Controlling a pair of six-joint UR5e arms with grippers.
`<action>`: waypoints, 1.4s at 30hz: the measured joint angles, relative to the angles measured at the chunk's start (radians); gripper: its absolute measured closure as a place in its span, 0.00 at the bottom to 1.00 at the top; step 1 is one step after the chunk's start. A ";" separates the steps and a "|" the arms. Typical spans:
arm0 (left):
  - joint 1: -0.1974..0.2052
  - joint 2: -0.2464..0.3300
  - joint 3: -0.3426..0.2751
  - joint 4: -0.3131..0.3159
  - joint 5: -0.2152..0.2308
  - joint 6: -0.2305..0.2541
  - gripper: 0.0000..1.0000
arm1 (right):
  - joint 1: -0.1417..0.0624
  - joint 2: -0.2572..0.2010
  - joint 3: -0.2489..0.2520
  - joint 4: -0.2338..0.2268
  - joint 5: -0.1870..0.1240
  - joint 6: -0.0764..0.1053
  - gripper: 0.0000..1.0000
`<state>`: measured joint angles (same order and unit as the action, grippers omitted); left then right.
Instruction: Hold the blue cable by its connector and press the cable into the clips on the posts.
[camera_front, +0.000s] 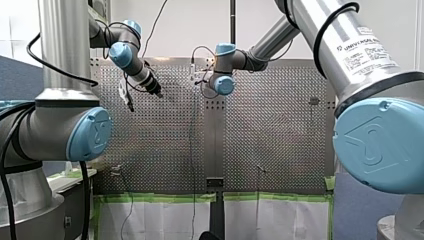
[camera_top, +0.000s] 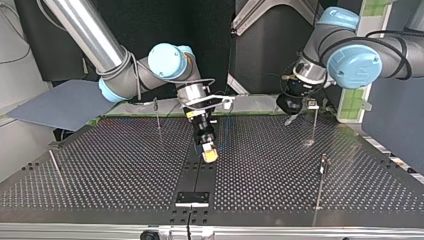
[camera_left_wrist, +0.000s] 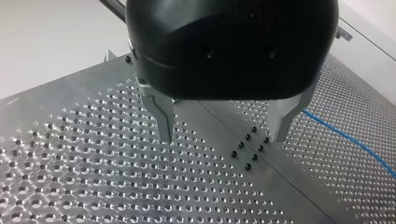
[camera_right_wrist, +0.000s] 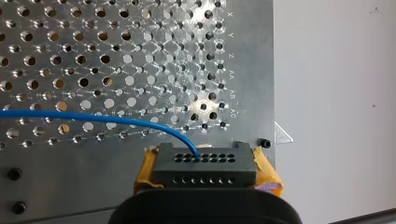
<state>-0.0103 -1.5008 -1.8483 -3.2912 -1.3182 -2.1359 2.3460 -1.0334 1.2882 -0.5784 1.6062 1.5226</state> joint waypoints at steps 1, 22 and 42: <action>0.000 -0.002 0.001 0.000 0.001 -0.009 0.00 | 0.000 0.000 0.000 0.000 0.000 0.000 1.00; -0.016 -0.158 0.026 -0.043 0.056 -0.142 0.00 | -0.007 -0.001 0.000 0.005 -0.001 -0.001 1.00; -0.032 -0.204 0.067 -0.050 0.126 -0.157 0.00 | -0.014 -0.002 0.000 0.037 -0.028 -0.001 1.00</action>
<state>-0.0423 -1.7049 -1.7812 -3.3413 -1.1922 -2.2932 2.3319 -1.0350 1.2880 -0.5413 1.5780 1.5220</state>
